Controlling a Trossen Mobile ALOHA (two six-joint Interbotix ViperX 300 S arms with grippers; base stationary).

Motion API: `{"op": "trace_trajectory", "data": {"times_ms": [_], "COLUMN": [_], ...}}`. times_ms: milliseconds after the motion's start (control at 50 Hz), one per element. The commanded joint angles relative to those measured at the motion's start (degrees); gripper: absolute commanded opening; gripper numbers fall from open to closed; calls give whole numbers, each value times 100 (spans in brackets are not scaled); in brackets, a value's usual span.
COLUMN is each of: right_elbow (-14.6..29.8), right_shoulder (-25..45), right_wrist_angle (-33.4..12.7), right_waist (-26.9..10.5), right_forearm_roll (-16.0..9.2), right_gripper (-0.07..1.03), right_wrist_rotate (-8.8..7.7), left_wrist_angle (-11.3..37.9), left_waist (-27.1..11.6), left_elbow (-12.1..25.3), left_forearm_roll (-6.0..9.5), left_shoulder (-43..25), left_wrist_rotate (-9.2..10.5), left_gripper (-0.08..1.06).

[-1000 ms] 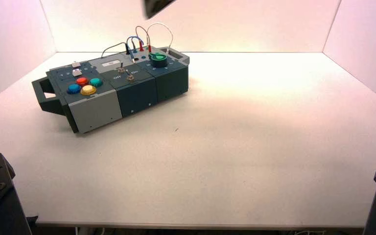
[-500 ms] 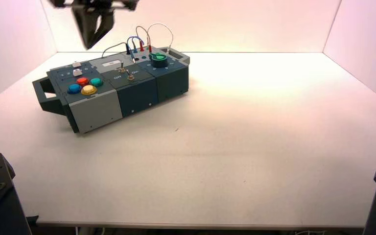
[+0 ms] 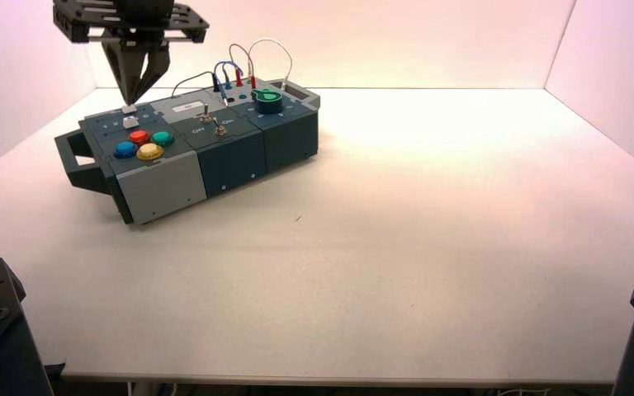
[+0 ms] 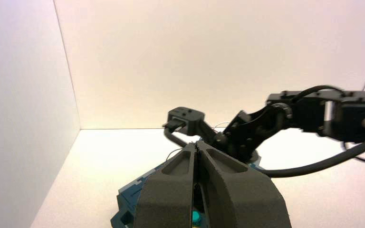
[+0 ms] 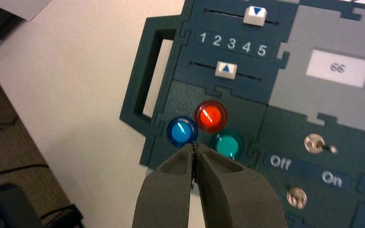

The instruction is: Push the red button with the right gripper.

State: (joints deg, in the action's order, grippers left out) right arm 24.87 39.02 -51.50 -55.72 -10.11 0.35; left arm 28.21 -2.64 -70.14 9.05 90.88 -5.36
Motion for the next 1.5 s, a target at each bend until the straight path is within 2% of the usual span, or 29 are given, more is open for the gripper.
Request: {"op": "trace_trajectory", "data": {"times_ms": [20,340,600,1020,1280,1500], "right_elbow": [431,1125,1468,1547,1556,1556], "right_shoulder": [9,545,844,984,1037,1011], "right_wrist_angle": [-79,-387,-536,-571,-589,-650], "right_waist": [-35,0,105,299,299,281], "right_forearm_roll": [-44,-70,-70,-70,-343,-369], "right_gripper": [-2,-2,-2,-2,-2,-2], "right_wrist_rotate": [-9,9,88,132,114,114], "left_wrist_angle": [-53,-44,-44,-53,-62,-53], "left_waist": [44,35,44,35,44,44], "left_elbow": [70,70,62,70,62,62], "left_forearm_roll": [-9,0,0,0,0,-9], "left_shoulder": [-53,-44,9,9,18,9], "left_wrist_rotate": [-18,-18,-18,-18,-18,-18], "left_gripper": [-3,-3,-3,-3,-3,-3]}}
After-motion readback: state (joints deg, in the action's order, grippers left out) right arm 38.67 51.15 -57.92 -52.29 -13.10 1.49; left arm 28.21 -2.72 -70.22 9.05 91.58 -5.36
